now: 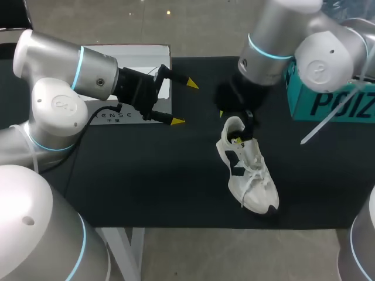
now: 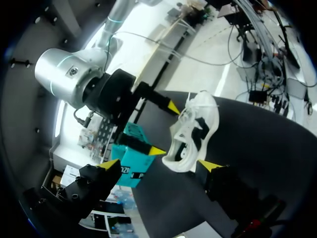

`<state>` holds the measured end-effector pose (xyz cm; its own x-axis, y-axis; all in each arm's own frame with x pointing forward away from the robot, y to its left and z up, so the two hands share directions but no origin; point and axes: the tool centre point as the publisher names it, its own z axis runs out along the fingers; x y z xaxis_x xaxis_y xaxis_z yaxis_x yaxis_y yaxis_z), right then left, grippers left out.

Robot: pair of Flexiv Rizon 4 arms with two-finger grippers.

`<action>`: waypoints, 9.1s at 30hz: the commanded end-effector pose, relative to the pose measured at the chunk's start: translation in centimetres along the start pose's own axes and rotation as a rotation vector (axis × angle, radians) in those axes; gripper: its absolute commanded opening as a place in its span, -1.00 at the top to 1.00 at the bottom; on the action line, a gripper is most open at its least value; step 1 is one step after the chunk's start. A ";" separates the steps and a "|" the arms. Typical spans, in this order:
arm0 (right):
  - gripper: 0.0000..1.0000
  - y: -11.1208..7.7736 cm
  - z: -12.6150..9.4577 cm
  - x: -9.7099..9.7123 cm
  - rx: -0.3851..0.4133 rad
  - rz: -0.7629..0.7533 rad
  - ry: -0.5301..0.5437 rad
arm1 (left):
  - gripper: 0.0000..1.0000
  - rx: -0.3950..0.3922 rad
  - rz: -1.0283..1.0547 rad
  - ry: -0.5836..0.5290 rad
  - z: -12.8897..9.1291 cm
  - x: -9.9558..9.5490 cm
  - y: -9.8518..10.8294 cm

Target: Take the shoe out of the shoebox, open the shoe tongue, remove and reinsert the insole, then place the shoe into the shoebox

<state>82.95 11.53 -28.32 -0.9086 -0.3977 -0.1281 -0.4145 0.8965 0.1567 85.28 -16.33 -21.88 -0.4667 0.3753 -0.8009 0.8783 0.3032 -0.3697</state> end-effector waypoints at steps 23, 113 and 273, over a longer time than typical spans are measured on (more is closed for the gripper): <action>-1.00 -4.1 0.3 -5.6 0.236 -0.077 0.054 | -1.00 -0.001 0.001 0.002 -0.1 0.0 0.0; 1.00 -6.3 -3.2 -6.6 0.250 0.103 0.019 | -1.00 -0.001 0.001 0.002 -0.1 0.0 0.0; 1.00 -58.9 -15.8 -4.6 0.365 2.578 -0.658 | -1.00 -0.001 0.001 0.002 -0.1 0.0 0.0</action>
<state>110.67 -42.19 -20.56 0.6585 0.7211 -0.2153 0.7452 -0.5850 0.3200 85.29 -16.32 -21.87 -0.4667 0.3753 -0.8008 0.8783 0.3031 -0.3698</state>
